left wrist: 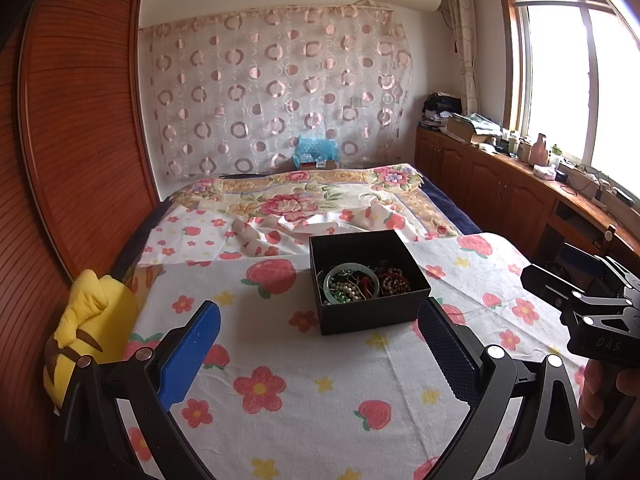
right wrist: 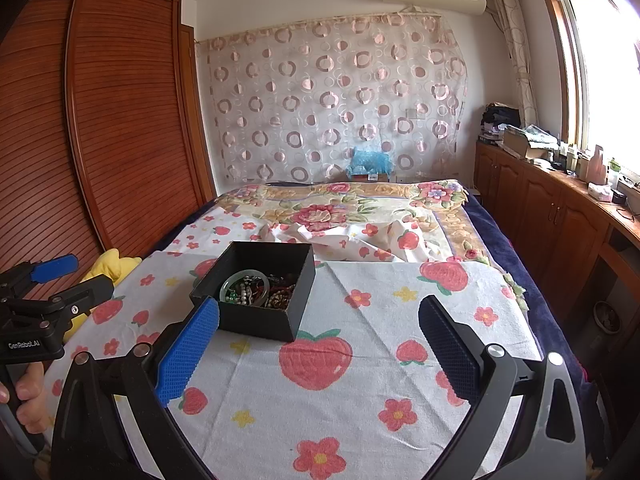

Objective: Organize jewelry

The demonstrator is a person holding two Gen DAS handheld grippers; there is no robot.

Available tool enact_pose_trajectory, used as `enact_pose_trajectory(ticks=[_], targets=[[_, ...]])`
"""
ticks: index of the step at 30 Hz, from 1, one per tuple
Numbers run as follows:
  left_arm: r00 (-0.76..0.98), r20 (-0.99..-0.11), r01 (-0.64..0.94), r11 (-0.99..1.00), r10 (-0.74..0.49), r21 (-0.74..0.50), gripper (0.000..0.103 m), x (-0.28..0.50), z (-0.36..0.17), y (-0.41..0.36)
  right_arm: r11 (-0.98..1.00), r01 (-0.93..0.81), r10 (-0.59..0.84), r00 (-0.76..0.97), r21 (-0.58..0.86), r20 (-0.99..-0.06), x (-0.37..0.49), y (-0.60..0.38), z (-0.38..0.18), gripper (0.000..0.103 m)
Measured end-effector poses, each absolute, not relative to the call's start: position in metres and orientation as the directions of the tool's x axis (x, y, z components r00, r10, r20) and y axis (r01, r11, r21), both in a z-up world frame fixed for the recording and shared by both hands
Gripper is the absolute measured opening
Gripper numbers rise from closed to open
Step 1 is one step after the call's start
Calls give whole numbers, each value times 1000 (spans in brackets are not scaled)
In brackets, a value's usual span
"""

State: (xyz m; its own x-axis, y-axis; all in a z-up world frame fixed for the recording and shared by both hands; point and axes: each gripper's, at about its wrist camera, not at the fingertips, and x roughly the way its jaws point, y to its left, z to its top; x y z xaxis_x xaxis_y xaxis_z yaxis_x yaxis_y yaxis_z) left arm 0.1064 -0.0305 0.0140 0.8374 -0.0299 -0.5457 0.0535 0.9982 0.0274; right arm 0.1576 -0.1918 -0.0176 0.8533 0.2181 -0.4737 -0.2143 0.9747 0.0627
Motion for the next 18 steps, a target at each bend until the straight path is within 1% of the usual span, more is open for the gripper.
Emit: enact_pose_trajectory(ticks=[18], targets=[[838, -544, 56, 998, -33, 25, 95, 106, 14, -31, 975, -214, 218, 854, 63, -473, 157, -191, -18, 101]])
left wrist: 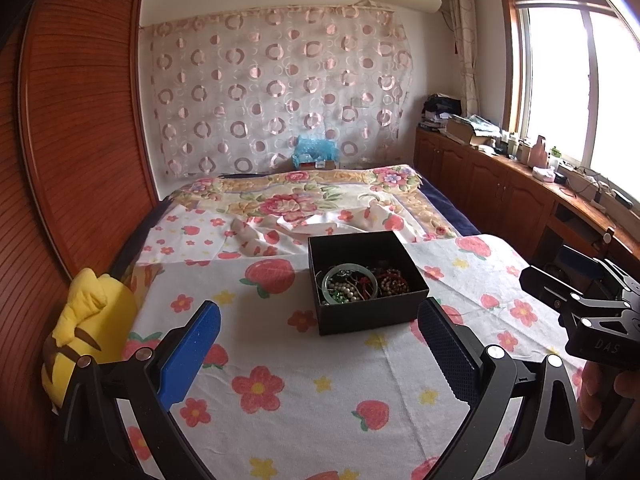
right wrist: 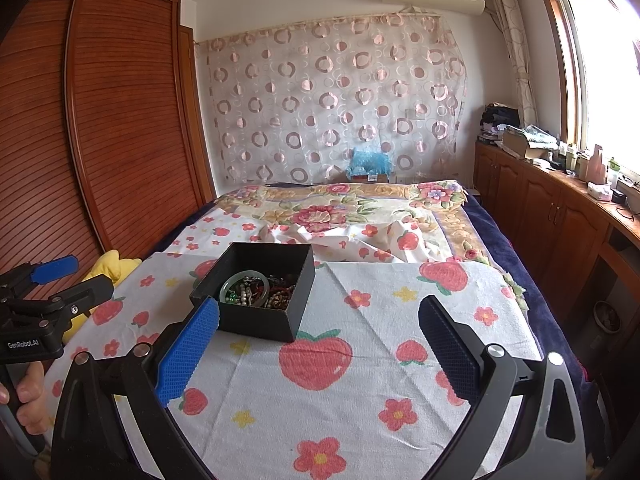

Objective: Organize jewelry

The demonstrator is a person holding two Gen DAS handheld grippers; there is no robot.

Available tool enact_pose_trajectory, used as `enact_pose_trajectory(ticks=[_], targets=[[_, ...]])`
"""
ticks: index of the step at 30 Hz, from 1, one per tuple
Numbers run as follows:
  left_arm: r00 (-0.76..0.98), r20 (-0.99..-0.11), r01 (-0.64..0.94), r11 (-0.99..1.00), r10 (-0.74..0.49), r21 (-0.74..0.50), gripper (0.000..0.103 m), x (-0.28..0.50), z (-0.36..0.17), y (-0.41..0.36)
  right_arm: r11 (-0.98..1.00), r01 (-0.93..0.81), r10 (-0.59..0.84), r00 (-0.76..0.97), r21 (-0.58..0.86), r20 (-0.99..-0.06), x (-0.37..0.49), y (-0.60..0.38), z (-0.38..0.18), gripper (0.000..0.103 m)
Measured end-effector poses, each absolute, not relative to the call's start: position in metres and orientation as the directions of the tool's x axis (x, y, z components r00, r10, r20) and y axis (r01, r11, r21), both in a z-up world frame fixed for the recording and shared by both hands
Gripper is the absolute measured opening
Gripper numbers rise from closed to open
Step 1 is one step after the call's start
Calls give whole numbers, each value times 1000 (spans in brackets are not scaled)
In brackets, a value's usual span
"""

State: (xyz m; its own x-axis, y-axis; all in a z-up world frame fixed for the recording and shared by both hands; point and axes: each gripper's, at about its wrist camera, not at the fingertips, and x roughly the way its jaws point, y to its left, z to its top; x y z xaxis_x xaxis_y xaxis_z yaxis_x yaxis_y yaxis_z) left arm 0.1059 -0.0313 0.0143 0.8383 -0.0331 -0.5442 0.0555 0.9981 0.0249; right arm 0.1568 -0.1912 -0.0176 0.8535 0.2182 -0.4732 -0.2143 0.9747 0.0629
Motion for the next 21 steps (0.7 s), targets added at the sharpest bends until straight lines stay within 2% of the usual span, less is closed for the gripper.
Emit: enact_pose_trajectory(ticks=[21], targets=[[841, -540, 55, 998, -33, 25, 95, 105, 16, -35, 974, -215, 220, 854, 65, -471, 157, -192, -18, 101]])
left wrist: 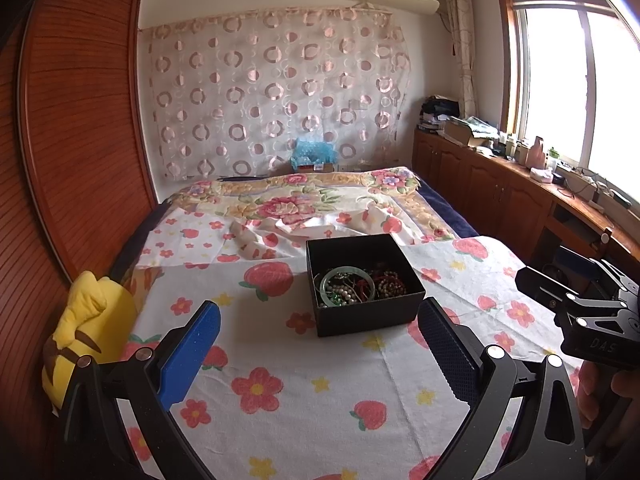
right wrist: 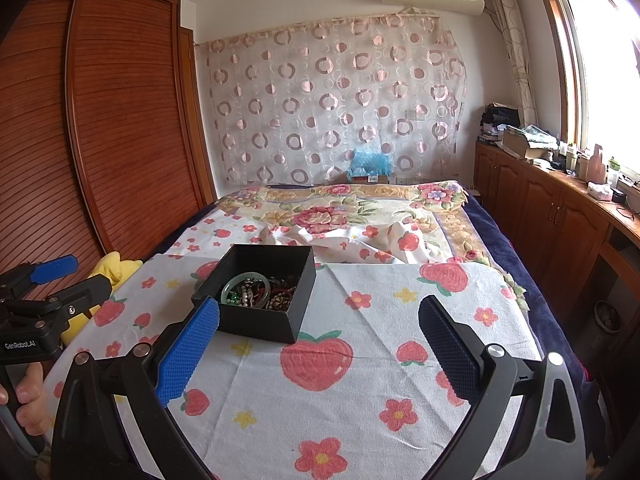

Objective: Organize jewelry

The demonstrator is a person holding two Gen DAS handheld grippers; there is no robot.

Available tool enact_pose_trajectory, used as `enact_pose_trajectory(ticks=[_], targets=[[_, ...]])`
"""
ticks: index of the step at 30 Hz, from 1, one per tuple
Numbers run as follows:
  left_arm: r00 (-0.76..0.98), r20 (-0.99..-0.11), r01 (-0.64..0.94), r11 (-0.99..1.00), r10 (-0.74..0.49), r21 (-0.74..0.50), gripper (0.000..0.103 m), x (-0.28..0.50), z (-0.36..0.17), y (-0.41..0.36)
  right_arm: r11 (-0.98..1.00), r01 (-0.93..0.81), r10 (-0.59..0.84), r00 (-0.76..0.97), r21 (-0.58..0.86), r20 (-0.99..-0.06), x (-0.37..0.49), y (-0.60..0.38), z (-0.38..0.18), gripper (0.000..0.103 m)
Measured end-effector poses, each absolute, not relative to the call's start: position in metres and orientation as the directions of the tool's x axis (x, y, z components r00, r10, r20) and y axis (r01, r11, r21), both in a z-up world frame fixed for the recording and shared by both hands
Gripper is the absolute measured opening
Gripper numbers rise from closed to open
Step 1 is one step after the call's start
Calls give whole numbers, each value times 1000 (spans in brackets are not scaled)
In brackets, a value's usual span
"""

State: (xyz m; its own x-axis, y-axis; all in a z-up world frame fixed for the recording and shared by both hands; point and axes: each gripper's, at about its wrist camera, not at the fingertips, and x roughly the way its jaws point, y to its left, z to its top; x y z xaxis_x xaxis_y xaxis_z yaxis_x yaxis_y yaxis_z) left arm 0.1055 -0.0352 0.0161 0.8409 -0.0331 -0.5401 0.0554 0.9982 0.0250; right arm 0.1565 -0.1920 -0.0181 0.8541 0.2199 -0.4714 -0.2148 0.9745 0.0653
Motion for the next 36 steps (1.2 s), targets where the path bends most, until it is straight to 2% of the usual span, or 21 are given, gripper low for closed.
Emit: enact_pose_trajectory(ticks=[36], targets=[[844, -535, 53, 998, -32, 24, 95, 107, 21, -44, 974, -214, 221, 856, 68, -468, 156, -188, -19, 101]])
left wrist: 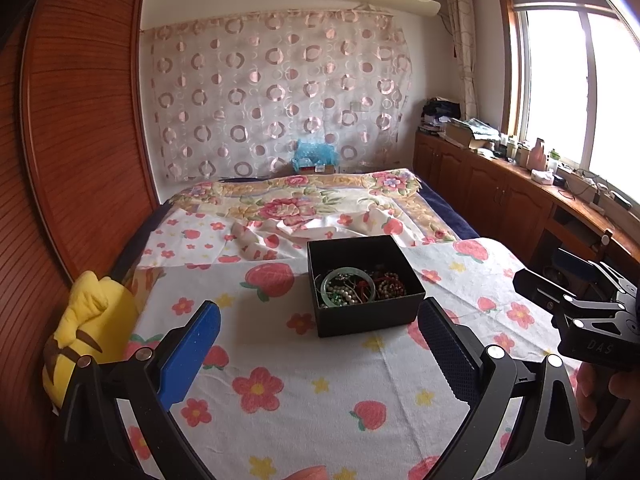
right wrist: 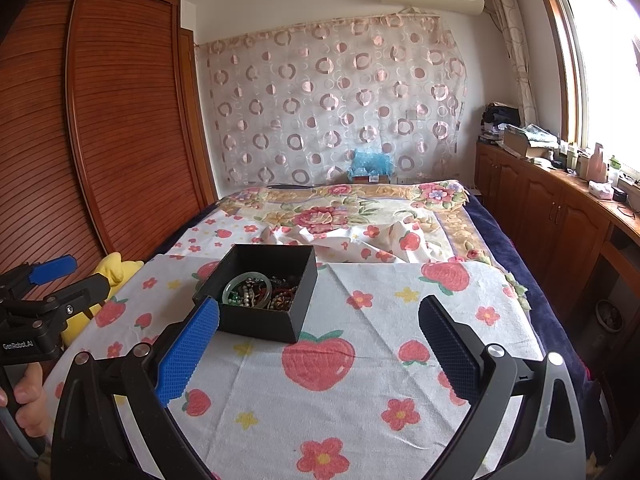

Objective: Organize jewelry

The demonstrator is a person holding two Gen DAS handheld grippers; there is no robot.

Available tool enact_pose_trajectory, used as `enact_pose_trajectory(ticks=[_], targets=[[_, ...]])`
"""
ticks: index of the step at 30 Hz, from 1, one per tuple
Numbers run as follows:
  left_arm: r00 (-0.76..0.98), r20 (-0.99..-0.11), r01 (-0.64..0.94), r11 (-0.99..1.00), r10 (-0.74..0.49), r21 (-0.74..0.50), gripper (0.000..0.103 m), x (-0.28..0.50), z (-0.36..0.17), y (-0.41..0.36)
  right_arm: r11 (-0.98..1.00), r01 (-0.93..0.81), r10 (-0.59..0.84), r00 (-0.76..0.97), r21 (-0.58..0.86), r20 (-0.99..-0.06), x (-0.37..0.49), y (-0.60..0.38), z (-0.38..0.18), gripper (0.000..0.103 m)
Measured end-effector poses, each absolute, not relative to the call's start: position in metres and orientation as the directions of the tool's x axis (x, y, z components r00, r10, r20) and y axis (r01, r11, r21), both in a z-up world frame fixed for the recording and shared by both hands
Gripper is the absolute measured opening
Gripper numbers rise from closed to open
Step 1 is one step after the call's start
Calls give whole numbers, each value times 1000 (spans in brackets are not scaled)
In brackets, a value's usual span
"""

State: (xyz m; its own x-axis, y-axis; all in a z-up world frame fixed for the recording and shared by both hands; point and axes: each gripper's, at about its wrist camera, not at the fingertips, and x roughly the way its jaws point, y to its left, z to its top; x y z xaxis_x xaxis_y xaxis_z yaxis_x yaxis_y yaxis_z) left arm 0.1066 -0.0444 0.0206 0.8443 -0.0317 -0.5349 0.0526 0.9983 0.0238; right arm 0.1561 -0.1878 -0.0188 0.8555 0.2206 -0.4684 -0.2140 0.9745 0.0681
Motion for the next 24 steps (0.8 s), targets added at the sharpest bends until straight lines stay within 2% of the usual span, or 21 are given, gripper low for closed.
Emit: enact_pose_trajectory(ticks=[24], targets=[[846, -532, 44, 999, -25, 23, 95, 112, 29, -46, 975, -213, 221, 856, 71, -467, 156, -188, -19, 101]])
